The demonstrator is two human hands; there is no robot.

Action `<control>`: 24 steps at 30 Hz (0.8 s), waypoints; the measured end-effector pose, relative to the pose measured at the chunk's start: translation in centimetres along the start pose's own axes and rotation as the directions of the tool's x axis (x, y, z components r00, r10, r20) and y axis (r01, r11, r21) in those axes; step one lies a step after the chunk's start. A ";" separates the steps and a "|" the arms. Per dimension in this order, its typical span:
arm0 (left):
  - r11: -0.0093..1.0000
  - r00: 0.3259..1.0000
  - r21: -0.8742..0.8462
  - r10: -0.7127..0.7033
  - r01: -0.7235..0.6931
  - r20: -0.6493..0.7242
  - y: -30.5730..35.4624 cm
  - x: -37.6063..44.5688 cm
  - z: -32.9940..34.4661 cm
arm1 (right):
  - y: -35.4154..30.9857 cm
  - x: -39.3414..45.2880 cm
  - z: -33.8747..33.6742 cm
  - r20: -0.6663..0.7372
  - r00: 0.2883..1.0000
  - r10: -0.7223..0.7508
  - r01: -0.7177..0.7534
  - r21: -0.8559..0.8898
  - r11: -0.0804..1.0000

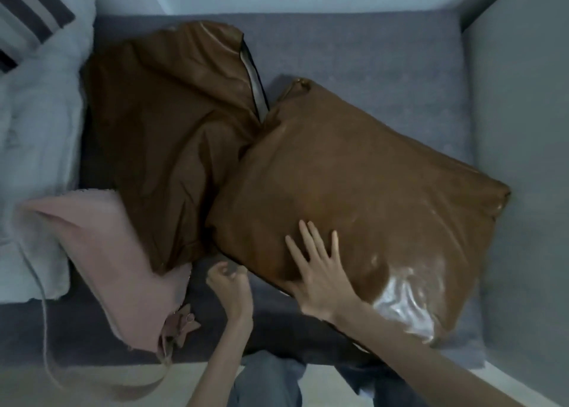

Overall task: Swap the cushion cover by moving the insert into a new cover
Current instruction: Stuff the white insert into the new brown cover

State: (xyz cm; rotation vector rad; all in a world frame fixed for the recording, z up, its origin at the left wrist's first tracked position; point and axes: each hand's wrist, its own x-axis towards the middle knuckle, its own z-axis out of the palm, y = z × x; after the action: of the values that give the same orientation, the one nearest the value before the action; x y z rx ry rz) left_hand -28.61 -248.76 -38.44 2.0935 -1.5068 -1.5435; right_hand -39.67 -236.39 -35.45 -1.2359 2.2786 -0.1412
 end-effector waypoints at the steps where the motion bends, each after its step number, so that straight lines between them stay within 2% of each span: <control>1: 0.969 0.972 -0.116 -0.204 0.218 0.120 -0.1 0.0 -0.1 | -1.0 -0.7 1.1 0.080 0.997 -0.021 0.025 -0.053 0.998; 2: 0.918 0.916 -0.177 -0.304 0.355 0.260 0.2 -0.2 0.0 | -1.6 -0.7 1.7 0.132 0.991 -0.025 0.040 -0.112 0.993; 3: 0.892 0.876 -0.210 -0.305 0.401 0.374 0.7 -0.5 0.2 | -1.9 -0.4 1.8 0.147 0.989 -0.015 0.038 -0.158 0.987; 4: 0.904 0.864 -0.227 -0.234 0.362 0.446 1.4 -0.9 0.3 | -2.2 0.1 1.3 0.139 0.990 0.010 0.015 -0.177 0.984; 5: 0.936 0.865 -0.229 -0.127 0.266 0.486 2.1 -1.4 0.5 | -2.2 0.5 0.5 0.099 0.994 0.039 -0.022 -0.169 0.985; 7: 0.990 0.850 -0.136 0.097 -0.031 0.518 3.1 -2.2 0.7 | -1.6 1.3 -2.2 -0.044 0.991 0.128 -0.131 -0.101 0.986; 9: 0.952 0.792 0.009 0.249 -0.306 0.557 4.3 -2.7 1.0 | -0.6 1.6 -5.6 -0.097 0.973 0.207 -0.214 -0.061 0.975; 10: 0.880 0.756 0.107 0.328 -0.462 0.566 4.8 -2.9 1.2 | -0.3 1.5 -7.2 -0.094 0.973 0.213 -0.219 -0.062 0.974; 11: 0.765 0.699 0.188 0.421 -0.616 0.578 5.5 -3.1 1.3 | 0.0 1.2 -8.8 -0.098 0.973 0.208 -0.214 -0.056 0.975; 12: 0.565 0.594 0.268 0.539 -0.781 0.596 5.9 -3.2 1.4 | 0.0 0.9 -10.4 -0.118 0.972 0.202 -0.208 -0.041 0.977; 13: 0.315 0.457 0.331 0.630 -0.890 0.629 6.3 -3.2 1.4 | -0.2 0.4 -11.9 -0.153 0.972 0.178 -0.183 -0.021 0.983; 14: 0.135 0.358 0.365 0.659 -0.921 0.661 6.7 -3.3 1.5 | -0.6 -0.2 -13.4 -0.198 0.968 0.157 -0.161 -0.005 0.987; 15: 0.047 0.314 0.380 0.660 -0.924 0.682 7.3 -3.4 1.8 | -1.0 -1.0 -14.8 -0.223 0.964 0.146 -0.149 0.000 0.989; 16: 0.022 0.300 0.384 0.665 -0.923 0.684 7.9 -3.6 2.2 | -1.3 -1.6 -16.2 -0.233 0.960 0.155 -0.157 0.013 0.988; 19: -0.031 0.363 0.462 0.576 -0.886 0.733 8.4 -3.7 4.7 | -1.4 -3.0 -19.5 -0.267 0.946 0.183 -0.162 0.097 0.982; 20: -0.010 0.384 0.464 0.545 -0.886 0.745 7.9 -3.4 5.7 | -1.5 -3.4 -20.4 -0.310 0.935 0.174 -0.141 0.126 0.982; 21: 0.082 0.413 0.432 0.493 -0.898 0.766 7.2 -2.7 6.6 | -1.5 -3.8 -21.0 -0.372 0.916 0.152 -0.109 0.134 0.985; 23: 0.391 0.532 0.404 0.313 -0.827 0.787 6.0 -1.3 8.2 | -1.7 -3.8 -21.5 -0.449 0.890 0.077 -0.047 0.078 0.996; 24: 0.417 0.556 0.431 0.246 -0.800 0.794 5.9 -0.8 9.1 | -1.5 -3.4 -21.1 -0.451 0.890 0.069 -0.048 0.059 0.997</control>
State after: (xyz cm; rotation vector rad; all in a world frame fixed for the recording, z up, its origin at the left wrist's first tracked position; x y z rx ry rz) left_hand -39.34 -247.24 -38.56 0.8530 -3.1912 -1.4537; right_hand -47.68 -237.84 -15.58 -1.2035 2.6869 -0.5066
